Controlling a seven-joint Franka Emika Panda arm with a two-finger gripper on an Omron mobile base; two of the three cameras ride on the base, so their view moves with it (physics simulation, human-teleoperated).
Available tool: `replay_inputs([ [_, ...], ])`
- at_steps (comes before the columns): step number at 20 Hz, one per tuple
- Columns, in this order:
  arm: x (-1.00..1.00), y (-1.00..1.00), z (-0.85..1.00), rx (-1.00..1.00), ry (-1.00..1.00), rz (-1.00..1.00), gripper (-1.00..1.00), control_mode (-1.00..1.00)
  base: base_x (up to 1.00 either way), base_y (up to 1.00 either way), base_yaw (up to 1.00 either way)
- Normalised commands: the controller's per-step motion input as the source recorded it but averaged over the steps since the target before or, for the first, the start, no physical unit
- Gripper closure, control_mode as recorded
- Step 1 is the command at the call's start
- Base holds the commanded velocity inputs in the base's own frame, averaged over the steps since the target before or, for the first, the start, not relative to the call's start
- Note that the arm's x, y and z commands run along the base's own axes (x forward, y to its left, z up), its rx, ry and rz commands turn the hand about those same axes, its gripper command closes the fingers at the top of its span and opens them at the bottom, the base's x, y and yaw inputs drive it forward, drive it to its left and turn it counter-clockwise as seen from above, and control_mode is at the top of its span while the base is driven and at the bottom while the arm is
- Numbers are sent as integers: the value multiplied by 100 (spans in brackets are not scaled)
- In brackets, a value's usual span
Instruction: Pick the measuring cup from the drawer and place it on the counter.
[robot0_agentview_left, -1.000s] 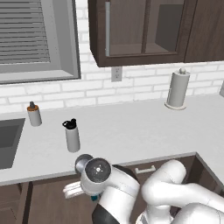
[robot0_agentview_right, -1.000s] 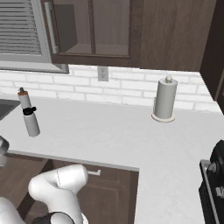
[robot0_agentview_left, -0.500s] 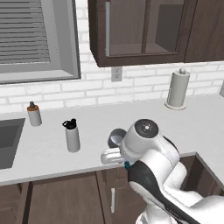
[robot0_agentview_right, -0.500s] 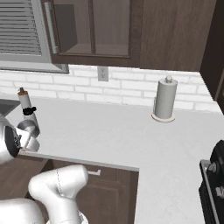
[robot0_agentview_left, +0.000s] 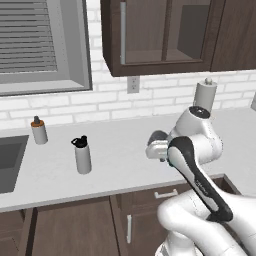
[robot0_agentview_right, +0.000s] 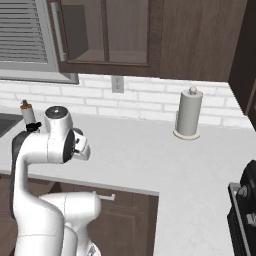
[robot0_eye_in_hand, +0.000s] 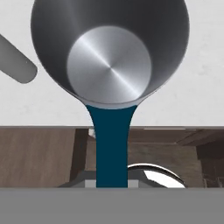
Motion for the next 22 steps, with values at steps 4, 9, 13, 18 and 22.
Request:
replay_inputs([
  [4,49,-49,-10,0,16,0,100,-100,0,0,0],
  [9,65,-18,-22,-1,12,0,100,-100,0,0,0],
  [13,66,1,-49,-3,1,0,100,-100,0,0,0],
  [18,77,12,-61,-8,0,0,100,-100,0,0,0],
  [22,39,25,-60,-13,2,0,100,-100,0,0,0],
])
